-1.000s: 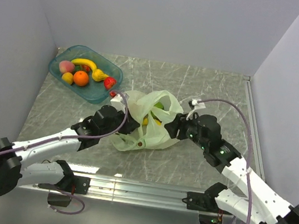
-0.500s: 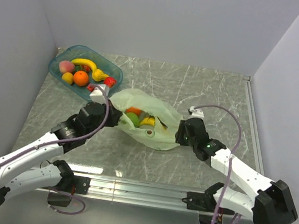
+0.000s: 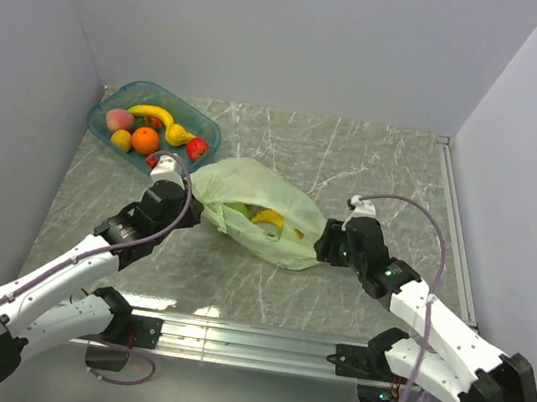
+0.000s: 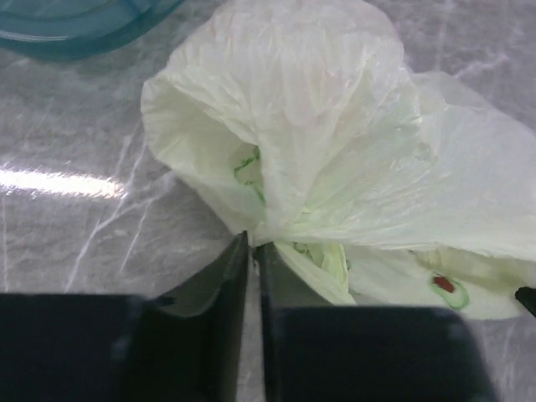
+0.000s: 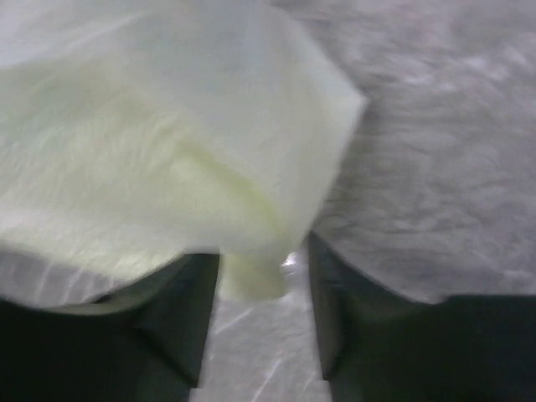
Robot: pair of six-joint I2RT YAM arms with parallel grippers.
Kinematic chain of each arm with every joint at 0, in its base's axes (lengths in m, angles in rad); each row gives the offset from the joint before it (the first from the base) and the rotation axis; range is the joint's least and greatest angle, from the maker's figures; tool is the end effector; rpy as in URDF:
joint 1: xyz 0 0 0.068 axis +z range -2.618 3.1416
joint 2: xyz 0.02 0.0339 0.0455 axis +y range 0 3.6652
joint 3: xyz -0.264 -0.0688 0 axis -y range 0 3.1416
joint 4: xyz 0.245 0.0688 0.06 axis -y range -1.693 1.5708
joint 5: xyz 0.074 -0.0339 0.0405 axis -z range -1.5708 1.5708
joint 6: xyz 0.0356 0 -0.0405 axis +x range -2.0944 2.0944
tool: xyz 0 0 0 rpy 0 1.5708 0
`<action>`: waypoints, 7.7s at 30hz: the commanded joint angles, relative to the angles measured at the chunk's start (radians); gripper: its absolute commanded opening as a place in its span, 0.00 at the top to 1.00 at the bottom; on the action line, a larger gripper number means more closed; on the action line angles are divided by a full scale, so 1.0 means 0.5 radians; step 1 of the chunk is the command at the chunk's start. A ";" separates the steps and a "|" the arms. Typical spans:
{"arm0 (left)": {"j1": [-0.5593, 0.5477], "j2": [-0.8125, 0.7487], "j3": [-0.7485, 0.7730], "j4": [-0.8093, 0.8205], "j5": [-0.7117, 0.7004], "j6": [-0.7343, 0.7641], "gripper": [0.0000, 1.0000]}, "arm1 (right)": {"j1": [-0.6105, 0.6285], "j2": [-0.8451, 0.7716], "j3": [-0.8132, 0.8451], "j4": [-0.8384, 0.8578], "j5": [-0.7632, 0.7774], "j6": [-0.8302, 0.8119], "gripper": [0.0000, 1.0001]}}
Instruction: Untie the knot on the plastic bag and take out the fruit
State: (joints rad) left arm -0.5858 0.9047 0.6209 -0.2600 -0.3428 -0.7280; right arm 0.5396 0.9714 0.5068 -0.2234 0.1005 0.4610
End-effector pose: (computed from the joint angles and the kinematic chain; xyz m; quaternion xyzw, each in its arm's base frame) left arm 0.1740 -0.1011 0.2544 -0.1445 0.8501 -0.1779 0.4740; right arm 0.1747 0.1005 0.2059 -0.0140 0.9032 0.1648 0.3962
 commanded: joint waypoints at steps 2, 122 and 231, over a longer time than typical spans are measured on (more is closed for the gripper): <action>0.003 -0.168 0.090 0.149 0.191 0.094 0.71 | 0.255 -0.191 0.324 -0.142 -0.090 -0.289 0.36; -0.451 0.677 -0.254 1.207 0.083 0.465 0.99 | 0.354 0.524 1.076 -0.066 0.072 -0.462 1.00; -0.611 1.421 0.249 0.756 -0.272 0.345 0.23 | 0.301 0.432 0.487 0.164 -0.195 -0.351 0.73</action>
State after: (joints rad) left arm -0.8944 1.6230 0.7444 0.1074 -0.4847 -0.5320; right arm 0.6849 1.2007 0.7593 -0.1776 0.0063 0.2768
